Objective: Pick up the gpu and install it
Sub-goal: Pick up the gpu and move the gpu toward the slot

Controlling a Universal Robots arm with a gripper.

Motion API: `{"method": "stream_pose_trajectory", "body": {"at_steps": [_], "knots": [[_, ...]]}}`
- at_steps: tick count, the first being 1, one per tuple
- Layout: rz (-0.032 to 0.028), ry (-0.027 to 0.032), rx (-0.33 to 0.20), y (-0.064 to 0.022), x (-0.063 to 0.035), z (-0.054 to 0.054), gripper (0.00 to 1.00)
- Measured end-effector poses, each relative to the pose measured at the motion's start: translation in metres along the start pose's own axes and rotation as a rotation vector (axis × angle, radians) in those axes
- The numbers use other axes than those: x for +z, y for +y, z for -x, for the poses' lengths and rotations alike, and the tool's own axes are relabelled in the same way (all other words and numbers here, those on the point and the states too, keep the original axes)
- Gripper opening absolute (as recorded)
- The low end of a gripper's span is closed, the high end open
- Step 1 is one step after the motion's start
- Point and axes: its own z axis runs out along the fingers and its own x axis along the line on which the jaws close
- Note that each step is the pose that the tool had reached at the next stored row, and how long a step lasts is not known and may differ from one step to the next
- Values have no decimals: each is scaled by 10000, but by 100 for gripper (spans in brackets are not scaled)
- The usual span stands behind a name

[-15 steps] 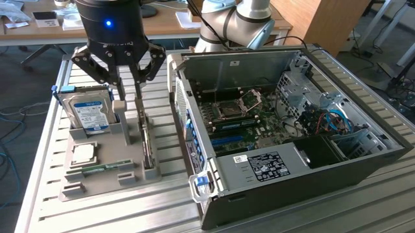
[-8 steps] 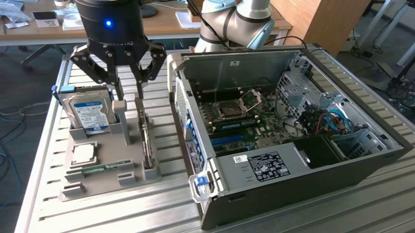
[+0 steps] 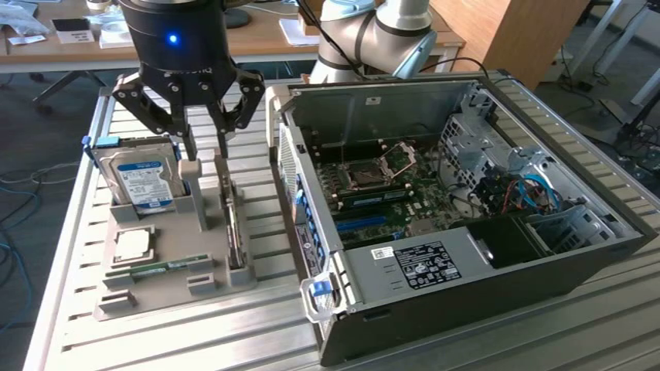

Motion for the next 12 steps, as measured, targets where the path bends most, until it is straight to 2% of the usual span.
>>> {"method": "stream_pose_trajectory", "body": {"at_steps": [12], "knots": [[1, -1, 0, -2, 39, -1, 42]]}}
